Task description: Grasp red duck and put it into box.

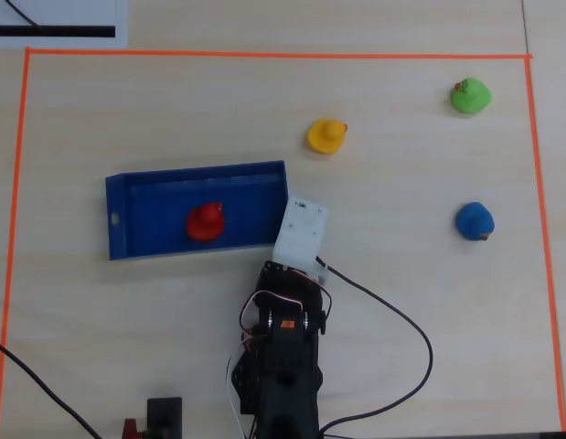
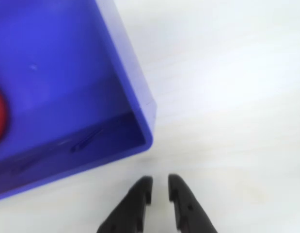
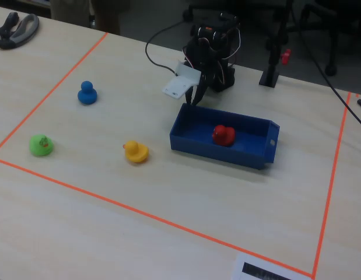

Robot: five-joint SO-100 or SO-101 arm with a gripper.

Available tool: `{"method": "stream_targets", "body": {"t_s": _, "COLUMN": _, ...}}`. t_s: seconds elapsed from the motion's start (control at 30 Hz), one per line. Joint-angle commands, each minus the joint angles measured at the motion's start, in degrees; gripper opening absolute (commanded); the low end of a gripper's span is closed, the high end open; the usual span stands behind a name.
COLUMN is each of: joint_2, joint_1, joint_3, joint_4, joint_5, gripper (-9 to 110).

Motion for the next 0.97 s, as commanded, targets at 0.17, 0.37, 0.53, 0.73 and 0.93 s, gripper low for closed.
{"method": "stream_targets", "body": {"t_s": 0.17, "joint_2": -0.1, "joint_1": -1.6, "joint_3": 2.5, "joint_4": -1.1, "joint_5": 2.1, "gripper": 0}}
{"method": "stream_targets", "body": {"t_s": 0.37, "joint_2": -0.1, "joint_1": -1.8, "joint_3": 2.5, "joint_4": -1.1, "joint_5": 3.9, "gripper": 8}}
{"method": "stream_targets", "body": {"t_s": 0.53, "joint_2": -0.1, "joint_1": -1.8, "joint_3": 2.6, "joint_4": -1.1, "joint_5": 3.8, "gripper": 8}}
{"method": "stream_targets", "body": {"t_s": 0.73, "joint_2": -0.1, "joint_1": -1.8, "joint_3": 2.6, "joint_4": -1.1, "joint_5": 3.8, "gripper": 8}}
{"method": "stream_targets", "body": {"t_s": 0.93, "joint_2": -0.1, "joint_1": -1.8, "joint_3": 2.6, "joint_4": -1.1, "joint_5": 3.8, "gripper": 8}}
